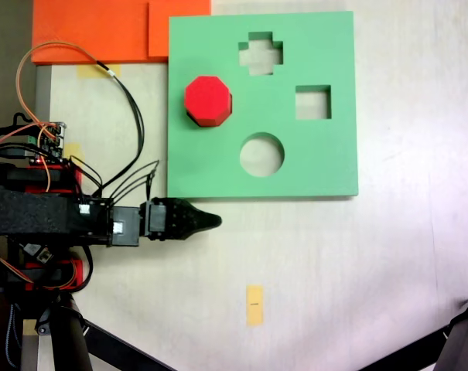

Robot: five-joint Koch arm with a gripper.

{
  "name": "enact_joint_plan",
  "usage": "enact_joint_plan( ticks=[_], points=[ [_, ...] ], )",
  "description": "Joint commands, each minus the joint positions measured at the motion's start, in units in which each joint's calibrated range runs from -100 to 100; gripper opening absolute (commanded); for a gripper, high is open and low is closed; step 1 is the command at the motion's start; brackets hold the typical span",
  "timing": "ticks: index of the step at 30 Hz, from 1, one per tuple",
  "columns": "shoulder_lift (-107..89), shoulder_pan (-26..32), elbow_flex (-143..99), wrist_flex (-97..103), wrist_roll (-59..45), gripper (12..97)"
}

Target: Put the octagonal pillar block into the corresponding hole

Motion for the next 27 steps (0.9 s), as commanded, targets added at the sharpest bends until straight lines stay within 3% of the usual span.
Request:
enact_joint_plan(
  ticks=[1, 6, 12, 21, 27],
  points=[
    [-0.8, -0.1, -2.1, 6.0, -0.3, 52.1],
    [-0.8, -0.5, -4.7, 5.6, -0.1, 51.9],
    [-0.8, -1.1, -4.7, -16.8, 0.0, 51.1],
    [-0.8, -1.2, -4.7, -34.2, 0.0, 50.9],
    [-0.8, -1.4, -4.7, -32.5, 0.0, 49.9]
  ],
)
